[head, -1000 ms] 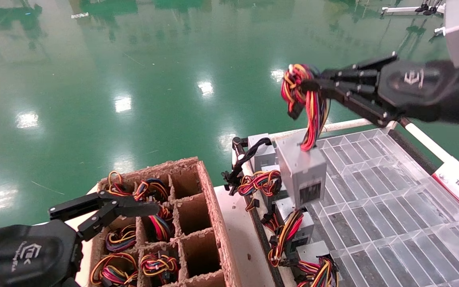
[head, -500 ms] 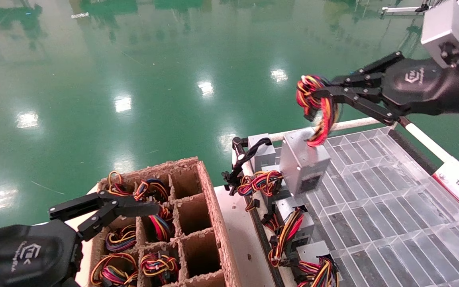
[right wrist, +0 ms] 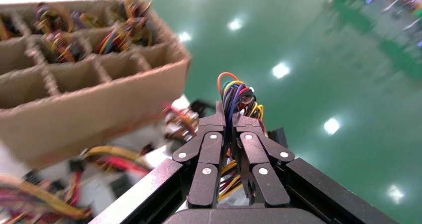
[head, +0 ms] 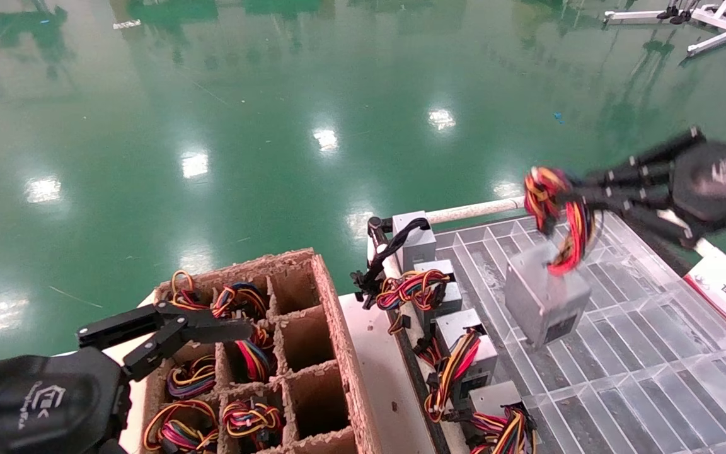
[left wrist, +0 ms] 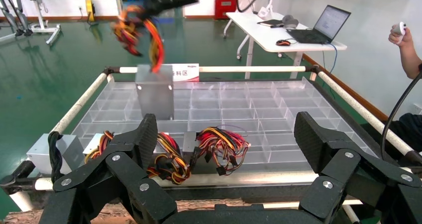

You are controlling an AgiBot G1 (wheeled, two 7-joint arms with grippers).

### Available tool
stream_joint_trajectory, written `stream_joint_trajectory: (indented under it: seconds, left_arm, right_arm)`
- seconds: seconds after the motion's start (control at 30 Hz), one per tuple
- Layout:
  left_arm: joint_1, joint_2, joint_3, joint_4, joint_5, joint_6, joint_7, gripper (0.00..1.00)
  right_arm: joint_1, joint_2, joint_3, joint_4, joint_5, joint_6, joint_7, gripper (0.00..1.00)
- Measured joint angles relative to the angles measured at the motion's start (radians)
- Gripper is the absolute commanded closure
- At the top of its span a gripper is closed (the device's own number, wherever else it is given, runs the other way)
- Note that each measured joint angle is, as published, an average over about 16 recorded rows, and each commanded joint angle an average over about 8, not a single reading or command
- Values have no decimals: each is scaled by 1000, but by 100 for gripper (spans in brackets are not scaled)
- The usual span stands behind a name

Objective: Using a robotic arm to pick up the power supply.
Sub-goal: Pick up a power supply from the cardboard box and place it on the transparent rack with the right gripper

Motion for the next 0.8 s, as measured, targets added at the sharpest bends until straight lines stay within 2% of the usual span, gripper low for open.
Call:
stream_joint_trajectory:
  seconds: [0.47,0.8]
  left_arm:
    - [0,0,1,0,0,0,0,0]
    - [0,0,1,0,-1,0,0,0]
  right_arm:
    - [-34,160,-171,194,159,1,66,100]
    - [-48,233,-288,267,254,3,78,100]
